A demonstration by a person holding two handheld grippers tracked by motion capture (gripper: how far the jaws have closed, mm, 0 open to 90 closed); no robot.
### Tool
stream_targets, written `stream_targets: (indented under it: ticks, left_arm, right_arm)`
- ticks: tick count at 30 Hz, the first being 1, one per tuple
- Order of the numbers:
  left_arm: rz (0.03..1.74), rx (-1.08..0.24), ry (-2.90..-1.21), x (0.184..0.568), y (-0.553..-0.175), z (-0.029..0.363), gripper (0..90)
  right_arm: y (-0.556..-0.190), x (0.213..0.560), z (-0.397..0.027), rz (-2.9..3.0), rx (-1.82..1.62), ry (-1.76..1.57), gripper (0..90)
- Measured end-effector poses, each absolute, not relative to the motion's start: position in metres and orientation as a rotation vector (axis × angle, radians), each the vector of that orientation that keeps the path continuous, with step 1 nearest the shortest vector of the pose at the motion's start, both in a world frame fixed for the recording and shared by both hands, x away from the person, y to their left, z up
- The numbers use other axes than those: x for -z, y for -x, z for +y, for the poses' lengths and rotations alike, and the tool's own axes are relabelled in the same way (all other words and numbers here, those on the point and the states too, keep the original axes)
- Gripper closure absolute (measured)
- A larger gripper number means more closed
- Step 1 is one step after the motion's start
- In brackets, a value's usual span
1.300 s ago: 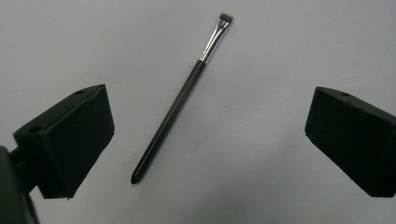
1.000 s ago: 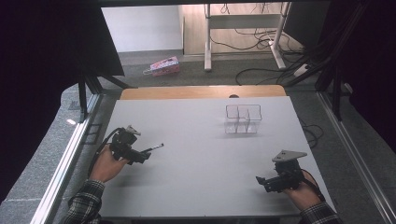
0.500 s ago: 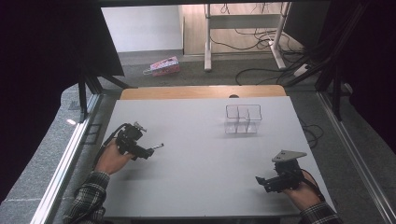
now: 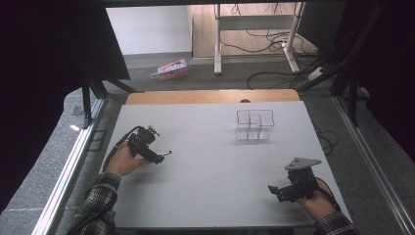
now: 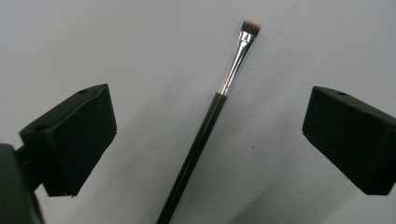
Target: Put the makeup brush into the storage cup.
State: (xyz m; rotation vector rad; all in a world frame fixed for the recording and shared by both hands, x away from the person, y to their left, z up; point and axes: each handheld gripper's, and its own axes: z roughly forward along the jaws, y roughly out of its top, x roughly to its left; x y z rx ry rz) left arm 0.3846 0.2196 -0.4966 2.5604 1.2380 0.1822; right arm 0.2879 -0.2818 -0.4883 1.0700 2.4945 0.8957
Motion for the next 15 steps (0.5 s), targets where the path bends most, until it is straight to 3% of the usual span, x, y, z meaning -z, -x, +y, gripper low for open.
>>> stream_targets:
  ticks: [5, 9, 11, 12, 13, 14, 15]
  left_arm:
    - [1.242, -0.163, -2.570, 0.503, -0.387, 0.219, 6.6]
    - [1.245, -0.140, -2.582, 0.510, -0.387, 0.218, 13.6]
    - [1.251, -0.130, -2.584, 0.513, -0.387, 0.219, 22.5]
    - [1.249, -0.119, -2.583, 0.514, -0.387, 0.219, 22.5]
    - [1.245, -0.113, -2.585, 0.515, -0.386, 0.219, 30.4]
    - [1.248, -0.104, -2.581, 0.516, -0.386, 0.219, 30.4]
    - [1.248, -0.110, -2.566, 0.514, -0.386, 0.222, 38.3]
  right_arm:
    - [-0.288, 0.489, -0.282, 2.499, -0.895, -1.074, 0.0]
    - [-0.287, 0.489, -0.281, 2.502, -0.893, -1.072, 0.0]
    - [-0.287, 0.489, -0.281, 2.505, -0.894, -1.068, 0.0]
    - [-0.287, 0.489, -0.281, 2.505, -0.894, -1.068, 0.0]
    - [-0.288, 0.489, -0.281, 2.506, -0.894, -1.063, 0.0]
    - [-0.288, 0.489, -0.281, 2.506, -0.894, -1.063, 0.0]
    - [-0.287, 0.489, -0.281, 2.507, -0.893, -1.061, 0.0]
